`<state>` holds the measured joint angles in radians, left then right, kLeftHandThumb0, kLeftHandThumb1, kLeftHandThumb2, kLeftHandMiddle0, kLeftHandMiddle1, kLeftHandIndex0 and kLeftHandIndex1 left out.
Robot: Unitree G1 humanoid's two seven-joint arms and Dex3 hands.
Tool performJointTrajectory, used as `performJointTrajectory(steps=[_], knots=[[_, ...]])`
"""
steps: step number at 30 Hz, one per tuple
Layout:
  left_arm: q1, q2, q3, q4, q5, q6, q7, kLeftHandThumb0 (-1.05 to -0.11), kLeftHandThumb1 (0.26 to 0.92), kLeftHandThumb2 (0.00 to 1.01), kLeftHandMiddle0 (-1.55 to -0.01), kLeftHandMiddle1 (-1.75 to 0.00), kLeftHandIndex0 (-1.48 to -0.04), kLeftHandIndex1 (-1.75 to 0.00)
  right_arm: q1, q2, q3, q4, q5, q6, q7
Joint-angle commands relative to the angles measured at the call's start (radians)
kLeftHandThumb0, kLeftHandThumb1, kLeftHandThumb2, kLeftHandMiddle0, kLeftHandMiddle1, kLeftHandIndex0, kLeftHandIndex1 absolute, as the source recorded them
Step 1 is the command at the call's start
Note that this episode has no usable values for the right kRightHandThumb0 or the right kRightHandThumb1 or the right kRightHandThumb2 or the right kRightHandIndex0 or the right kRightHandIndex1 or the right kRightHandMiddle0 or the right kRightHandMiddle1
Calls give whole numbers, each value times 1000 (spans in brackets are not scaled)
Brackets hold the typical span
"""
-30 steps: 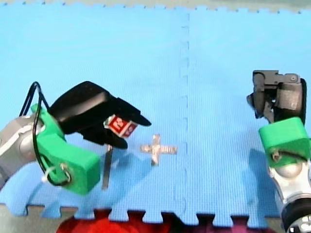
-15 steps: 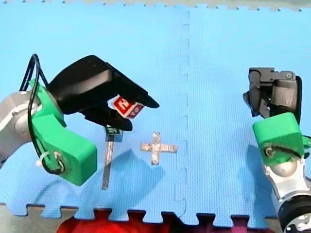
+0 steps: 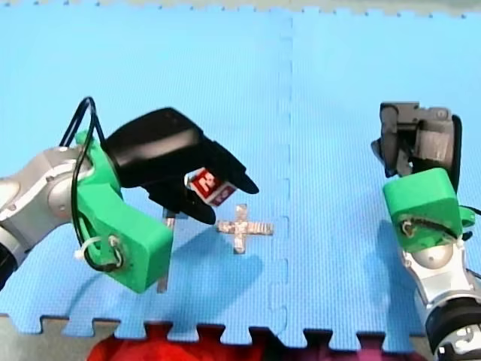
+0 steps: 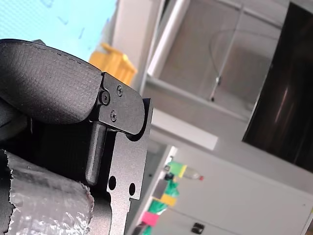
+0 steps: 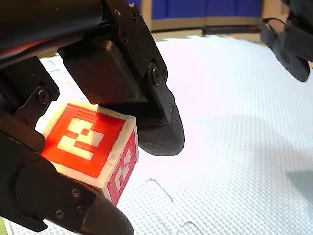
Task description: Stack cube left
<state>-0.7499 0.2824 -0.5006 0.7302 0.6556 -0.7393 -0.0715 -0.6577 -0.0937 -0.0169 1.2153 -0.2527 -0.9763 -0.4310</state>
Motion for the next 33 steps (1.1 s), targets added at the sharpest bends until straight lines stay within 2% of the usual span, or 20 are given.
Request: performJointTrajectory(steps=[1,10,20,25,31,33], knots=[[-12,1,-5,10,7,-6,8,-381,788,0,-979,-1638,-1398,-29,-6,-3,0,0,2,2,-2],[-19,-7,-11,21,3,4,0,-385,779,0,-977,-1608,-1397,-19,-10,-6,-1,-4,6,0,1],[-21,-8,-11,39,-1,-2,-2,-401,774,0,-1046,-1382,-1352,-2,-14,2,6,-10,-7,3,-21],[-23,-7,-14,58,1,-11,0,-404,773,0,-1055,-1346,-1340,0,-16,9,13,-14,-17,9,-42],[-38,-16,-29,132,20,-29,37,-403,774,0,-1052,-1314,-1335,0,-18,17,16,-19,-20,14,-58],[-43,-19,-31,150,18,-31,34,-398,773,0,-1063,-1217,-1337,-2,-19,17,17,-20,-20,15,-61]])
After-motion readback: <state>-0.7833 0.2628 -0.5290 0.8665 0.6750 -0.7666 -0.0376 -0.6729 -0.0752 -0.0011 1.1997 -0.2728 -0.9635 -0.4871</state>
